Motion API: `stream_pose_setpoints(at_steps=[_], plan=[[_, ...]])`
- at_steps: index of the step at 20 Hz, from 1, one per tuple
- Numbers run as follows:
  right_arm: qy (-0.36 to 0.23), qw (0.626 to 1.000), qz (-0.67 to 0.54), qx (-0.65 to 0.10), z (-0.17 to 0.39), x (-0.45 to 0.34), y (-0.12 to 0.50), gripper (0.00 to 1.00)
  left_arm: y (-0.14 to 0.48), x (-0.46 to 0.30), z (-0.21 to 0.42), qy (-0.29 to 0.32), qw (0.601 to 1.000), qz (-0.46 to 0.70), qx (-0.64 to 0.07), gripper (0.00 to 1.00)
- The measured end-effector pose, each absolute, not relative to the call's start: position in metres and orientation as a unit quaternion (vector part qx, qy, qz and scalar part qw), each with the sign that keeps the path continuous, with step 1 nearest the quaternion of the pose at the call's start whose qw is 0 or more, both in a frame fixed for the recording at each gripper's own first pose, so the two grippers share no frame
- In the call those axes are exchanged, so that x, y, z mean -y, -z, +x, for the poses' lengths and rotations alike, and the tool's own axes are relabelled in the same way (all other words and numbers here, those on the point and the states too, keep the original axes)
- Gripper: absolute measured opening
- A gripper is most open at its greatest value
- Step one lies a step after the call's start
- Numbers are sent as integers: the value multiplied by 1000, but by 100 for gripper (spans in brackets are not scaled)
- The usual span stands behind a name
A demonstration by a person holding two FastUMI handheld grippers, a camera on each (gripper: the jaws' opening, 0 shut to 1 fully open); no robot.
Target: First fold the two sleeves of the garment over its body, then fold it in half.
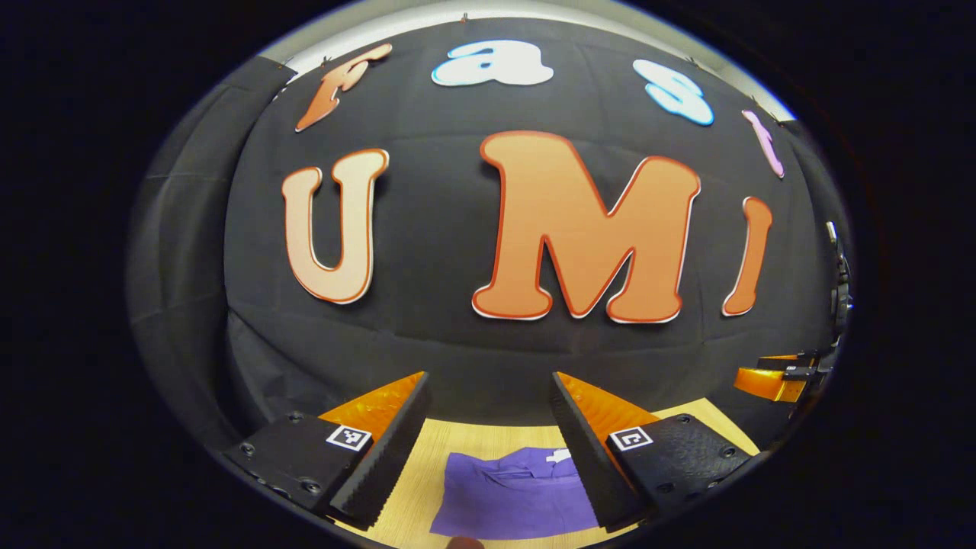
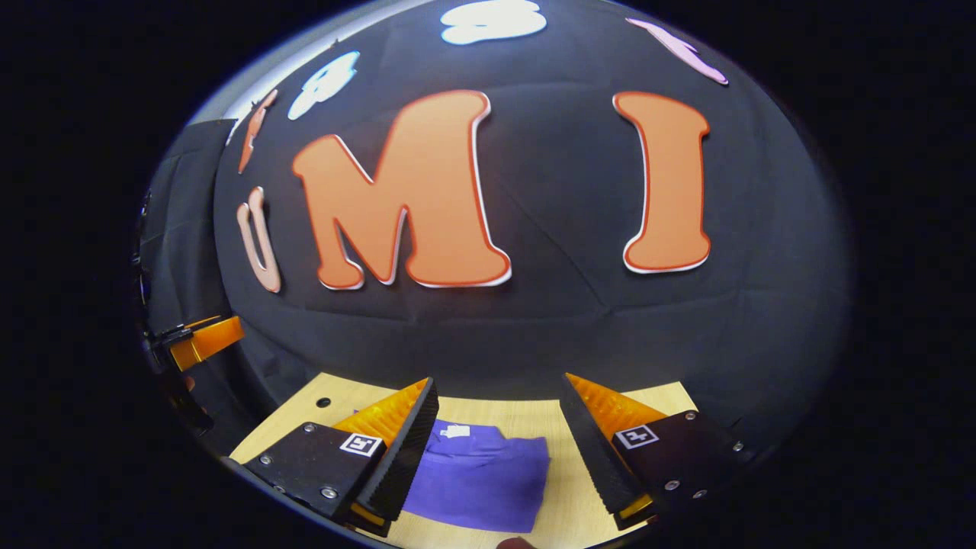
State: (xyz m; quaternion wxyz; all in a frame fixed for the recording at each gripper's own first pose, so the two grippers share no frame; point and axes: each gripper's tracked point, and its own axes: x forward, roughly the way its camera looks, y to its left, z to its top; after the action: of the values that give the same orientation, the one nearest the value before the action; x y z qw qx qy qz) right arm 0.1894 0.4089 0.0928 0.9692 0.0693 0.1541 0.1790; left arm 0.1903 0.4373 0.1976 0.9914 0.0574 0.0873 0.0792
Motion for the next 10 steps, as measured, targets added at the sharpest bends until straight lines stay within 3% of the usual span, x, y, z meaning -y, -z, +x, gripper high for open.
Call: stream_pose_setpoints(at_steps=[10], plan=[[-164, 983, 39, -73, 79, -399, -143, 95, -235, -406, 80, -53, 995, 83, 9, 96]])
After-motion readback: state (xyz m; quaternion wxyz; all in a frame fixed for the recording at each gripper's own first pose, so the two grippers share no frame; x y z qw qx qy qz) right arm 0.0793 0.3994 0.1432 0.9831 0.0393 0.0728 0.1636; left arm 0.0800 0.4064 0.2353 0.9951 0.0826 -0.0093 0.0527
